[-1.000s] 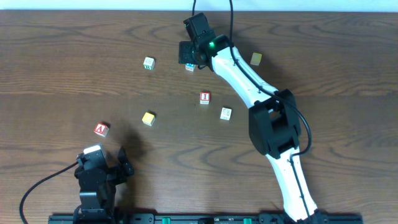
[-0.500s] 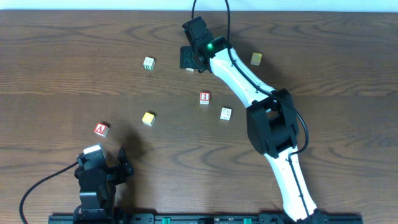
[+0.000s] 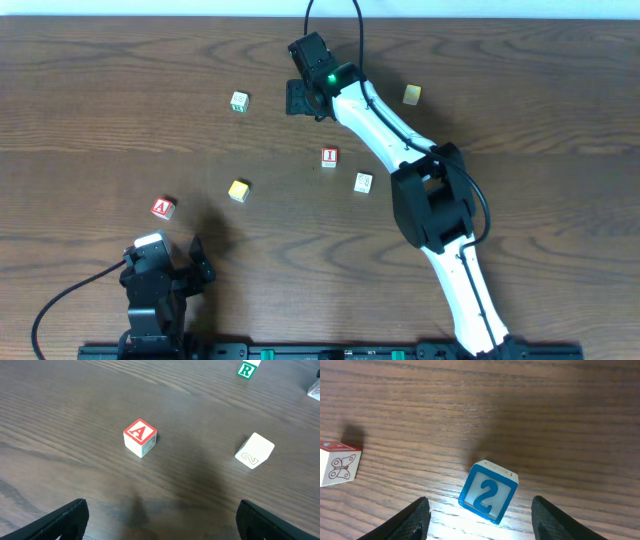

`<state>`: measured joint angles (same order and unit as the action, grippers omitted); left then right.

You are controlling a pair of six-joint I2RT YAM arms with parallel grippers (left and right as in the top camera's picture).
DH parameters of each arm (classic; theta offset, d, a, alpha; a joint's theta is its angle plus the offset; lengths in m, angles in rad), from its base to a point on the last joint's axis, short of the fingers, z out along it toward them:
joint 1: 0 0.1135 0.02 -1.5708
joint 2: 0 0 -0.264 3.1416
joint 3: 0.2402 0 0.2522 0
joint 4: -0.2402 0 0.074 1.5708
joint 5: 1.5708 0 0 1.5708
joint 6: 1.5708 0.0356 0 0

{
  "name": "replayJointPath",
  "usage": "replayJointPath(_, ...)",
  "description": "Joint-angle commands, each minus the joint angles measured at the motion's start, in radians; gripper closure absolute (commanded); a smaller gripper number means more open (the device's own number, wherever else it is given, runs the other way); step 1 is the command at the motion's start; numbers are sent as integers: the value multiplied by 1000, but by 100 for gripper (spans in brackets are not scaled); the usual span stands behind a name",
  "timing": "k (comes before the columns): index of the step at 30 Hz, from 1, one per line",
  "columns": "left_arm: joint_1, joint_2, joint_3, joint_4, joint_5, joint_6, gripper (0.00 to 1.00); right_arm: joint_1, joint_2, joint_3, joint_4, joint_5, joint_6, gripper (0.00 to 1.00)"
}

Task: Spell out Ai2
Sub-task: 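Lower the right gripper and grasp the blue '2' block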

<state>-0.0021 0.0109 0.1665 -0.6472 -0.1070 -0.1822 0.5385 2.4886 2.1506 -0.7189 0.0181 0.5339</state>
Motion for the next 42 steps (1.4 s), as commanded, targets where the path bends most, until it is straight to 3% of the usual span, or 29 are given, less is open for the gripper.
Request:
replayJointPath(1, 0, -6, -10, -2, 0, 6, 5, 7, 32, -1, 0, 19, 11, 36)
replayJointPath(13, 0, -6, -10, -2, 0, 6, 5, 2, 50, -1, 11, 31, 11, 37)
replayJointPath(20, 0, -6, -10, -2, 0, 6, 5, 1, 50, -1, 23, 31, 11, 53)
replayJointPath(42, 0, -6, -10, -2, 0, 6, 4, -9, 50, -1, 27, 31, -35, 64)
